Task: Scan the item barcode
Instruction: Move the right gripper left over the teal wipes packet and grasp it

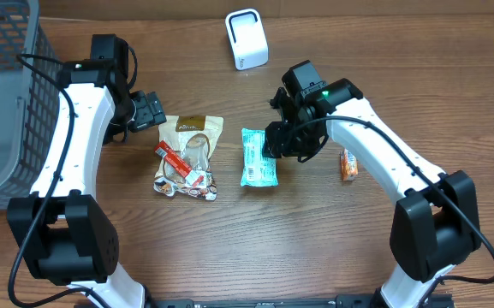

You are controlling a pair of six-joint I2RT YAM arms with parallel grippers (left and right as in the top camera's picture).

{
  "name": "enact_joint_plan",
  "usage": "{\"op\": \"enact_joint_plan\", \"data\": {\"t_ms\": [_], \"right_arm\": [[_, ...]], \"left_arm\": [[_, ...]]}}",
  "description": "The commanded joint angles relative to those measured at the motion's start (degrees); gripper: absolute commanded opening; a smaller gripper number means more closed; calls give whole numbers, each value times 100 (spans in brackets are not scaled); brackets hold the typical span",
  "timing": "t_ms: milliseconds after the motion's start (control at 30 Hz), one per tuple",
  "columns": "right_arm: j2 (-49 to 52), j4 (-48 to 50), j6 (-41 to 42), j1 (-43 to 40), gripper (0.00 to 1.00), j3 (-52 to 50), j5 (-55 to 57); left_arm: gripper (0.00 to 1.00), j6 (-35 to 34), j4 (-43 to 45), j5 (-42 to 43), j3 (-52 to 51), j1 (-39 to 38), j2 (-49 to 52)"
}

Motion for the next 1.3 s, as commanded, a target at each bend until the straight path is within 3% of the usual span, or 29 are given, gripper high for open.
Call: {"op": "enact_joint_plan", "data": {"t_ms": [0, 1000, 1133, 1267], "right_arm": [[-48, 48, 48, 133, 50, -42, 52], [-46, 181, 313, 295, 44, -173, 398], [-46, 391, 328, 295, 36, -391, 396], [-52, 361, 326, 295, 19, -385, 393]], "left_arm": [[100, 87, 9, -28, 94, 2, -35], [100, 87, 9, -28, 96, -2, -35], [100, 87, 9, -31, 96, -2, -35], [100, 87, 9, -28, 96, -2, -35]]}}
